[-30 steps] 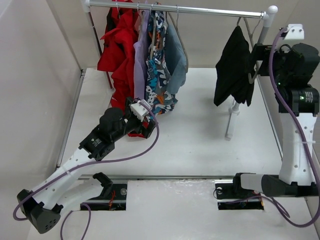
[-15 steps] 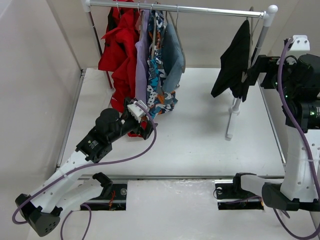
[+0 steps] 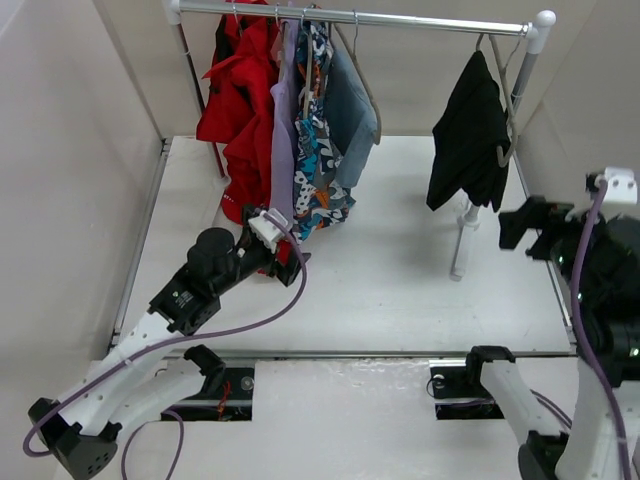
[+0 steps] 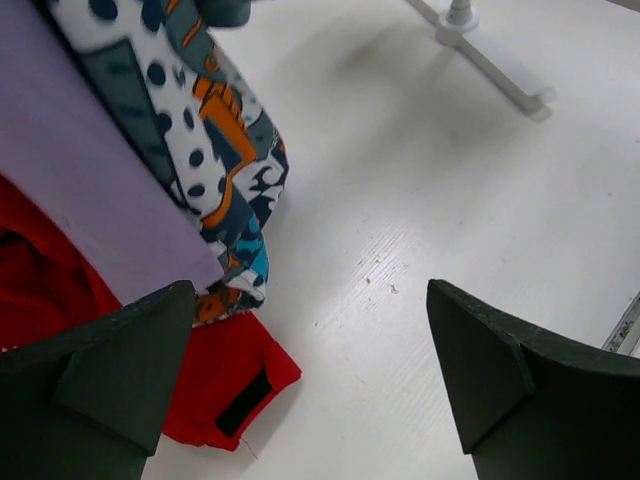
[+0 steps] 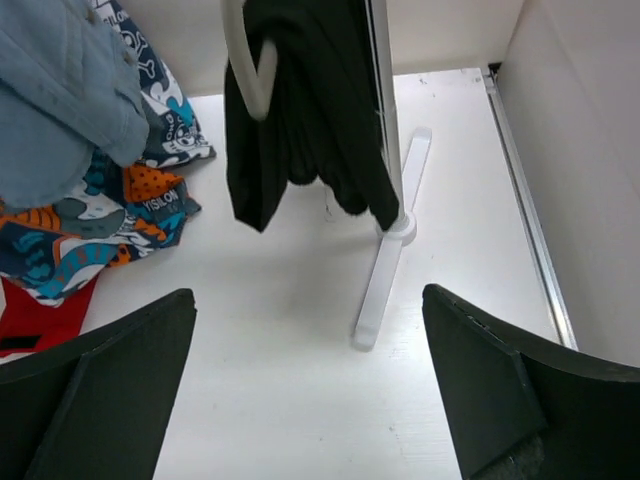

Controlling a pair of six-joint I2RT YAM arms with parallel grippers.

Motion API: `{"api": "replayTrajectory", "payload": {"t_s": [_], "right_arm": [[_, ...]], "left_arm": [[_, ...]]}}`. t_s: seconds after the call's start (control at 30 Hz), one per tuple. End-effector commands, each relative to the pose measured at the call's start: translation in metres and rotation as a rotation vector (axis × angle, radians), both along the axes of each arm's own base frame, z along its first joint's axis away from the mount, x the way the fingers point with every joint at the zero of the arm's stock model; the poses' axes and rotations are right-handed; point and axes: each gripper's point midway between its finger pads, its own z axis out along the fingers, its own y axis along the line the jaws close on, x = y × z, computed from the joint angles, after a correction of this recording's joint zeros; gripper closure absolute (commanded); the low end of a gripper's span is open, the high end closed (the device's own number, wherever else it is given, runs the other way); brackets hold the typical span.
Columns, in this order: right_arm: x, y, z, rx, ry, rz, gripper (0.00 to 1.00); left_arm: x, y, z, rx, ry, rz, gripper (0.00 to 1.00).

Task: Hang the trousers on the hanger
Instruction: Reset both arms

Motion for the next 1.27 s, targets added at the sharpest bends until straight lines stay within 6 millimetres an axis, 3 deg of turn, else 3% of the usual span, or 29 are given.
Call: {"api": "replayTrajectory", "payload": {"t_s": [0.0, 0.03, 0.07, 0.1, 0.13, 0.17, 0.2, 0.23, 0.27, 0.37, 0.6, 0.83, 1.23], "right_arm": [[-0.023, -0.007, -0.057, 0.053, 0.104, -0.073, 0.00], [-0.031, -0.007, -0.068, 0.070, 0.104, -0.087, 0.00], [-0.053, -0.004, -0.071, 0.113, 0.044, -0.095, 0.00], [-0.060, -0.003, -0.083, 0.135, 0.040, -0.100, 0.00], [-0.059, 0.002, -0.109, 0.156, 0.068, -0.082, 0.00], [-0.076, 0.006, -0.115, 0.172, 0.010, -0.061, 0.00], [-0.083, 0.014, -0.136, 0.200, 0.005, -0.026, 0.00], [-0.084, 0.017, -0.136, 0.203, 0.007, -0.009, 0.00], [-0.088, 0.018, -0.151, 0.218, -0.004, -0.011, 0.00], [-0.092, 0.020, -0.168, 0.267, -0.008, -0.021, 0.00], [-0.104, 0.012, -0.159, 0.275, -0.095, -0.071, 0.00], [-0.097, 0.006, -0.165, 0.269, -0.030, -0.110, 0.00], [-0.101, 0.004, -0.164, 0.268, -0.051, -0.116, 0.00]], "left_arm": [[0.006, 0.016, -0.007, -0.063, 0.032, 0.112, 0.01], [0.009, 0.021, -0.011, -0.090, 0.053, 0.154, 0.01], [0.012, 0.028, -0.018, -0.120, 0.089, 0.209, 0.01], [0.018, 0.039, -0.033, -0.189, 0.165, 0.321, 0.01], [0.021, 0.050, -0.039, -0.227, 0.191, 0.389, 0.01], [0.024, 0.057, -0.051, -0.245, 0.225, 0.442, 0.01], [0.029, 0.070, -0.065, -0.283, 0.256, 0.528, 0.01], [0.030, 0.077, -0.068, -0.304, 0.258, 0.561, 0.01], [0.031, 0.083, -0.073, -0.312, 0.265, 0.591, 0.01], [0.034, 0.099, -0.087, -0.317, 0.260, 0.646, 0.01], [0.035, 0.112, -0.087, -0.338, 0.211, 0.668, 0.01], [0.036, 0.118, -0.085, -0.354, 0.195, 0.684, 0.01], [0.035, 0.118, -0.088, -0.346, 0.193, 0.674, 0.01]]}}
